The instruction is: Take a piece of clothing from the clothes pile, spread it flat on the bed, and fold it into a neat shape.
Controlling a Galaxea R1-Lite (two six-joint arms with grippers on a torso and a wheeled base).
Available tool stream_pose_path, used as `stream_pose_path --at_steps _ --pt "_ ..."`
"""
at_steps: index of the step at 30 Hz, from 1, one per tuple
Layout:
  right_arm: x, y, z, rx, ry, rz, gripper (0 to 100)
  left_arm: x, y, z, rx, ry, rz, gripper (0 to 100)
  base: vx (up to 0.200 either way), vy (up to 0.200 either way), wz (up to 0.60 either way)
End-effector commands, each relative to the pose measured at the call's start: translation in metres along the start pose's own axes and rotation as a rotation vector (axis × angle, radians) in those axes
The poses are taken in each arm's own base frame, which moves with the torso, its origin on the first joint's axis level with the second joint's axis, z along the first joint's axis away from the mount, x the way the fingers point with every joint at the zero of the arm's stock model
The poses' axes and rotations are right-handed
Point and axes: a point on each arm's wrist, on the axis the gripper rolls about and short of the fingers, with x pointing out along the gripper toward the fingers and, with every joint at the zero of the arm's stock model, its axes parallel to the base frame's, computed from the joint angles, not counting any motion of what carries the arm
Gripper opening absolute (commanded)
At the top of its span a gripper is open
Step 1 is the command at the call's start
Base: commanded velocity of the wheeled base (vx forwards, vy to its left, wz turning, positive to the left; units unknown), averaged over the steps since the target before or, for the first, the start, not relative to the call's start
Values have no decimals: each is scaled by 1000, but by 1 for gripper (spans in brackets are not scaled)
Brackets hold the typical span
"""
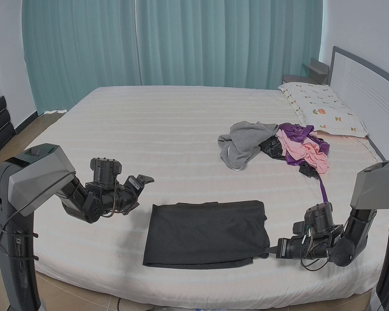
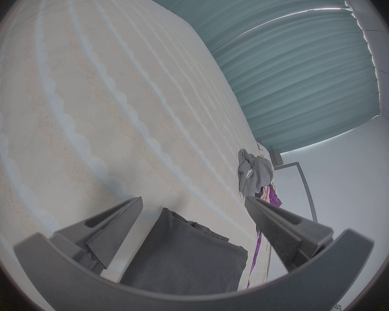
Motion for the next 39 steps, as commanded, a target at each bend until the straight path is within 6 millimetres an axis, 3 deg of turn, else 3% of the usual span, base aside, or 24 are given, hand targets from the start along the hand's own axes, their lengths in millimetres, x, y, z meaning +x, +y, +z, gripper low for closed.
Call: stream_pose_path --at_steps 1,12,13,20,28,30,39 --pt "-7 2 1 -4 -15 5 0 0 -1 0 0 -1 0 100 0 0 0" --pt "-7 -2 -3 -25 9 -11 0 0 0 -1 9 3 3 100 0 0 0" --pt "-7 -2 -4 -25 11 -13 100 0 0 -1 11 4 2 100 0 0 0" --pt "-7 -7 2 -31 -13 -15 100 -3 3 -4 38 20 14 100 0 0 0" --pt "0 -23 28 65 -95 -24 100 -9 27 -36 307 121 79 100 0 0 0" --pt "0 -23 28 65 -95 -24 100 -9 27 -36 307 121 79 100 0 0 0" --pt "6 -28 25 88 -76 -32 100 -13 29 -70 380 145 79 100 0 0 0"
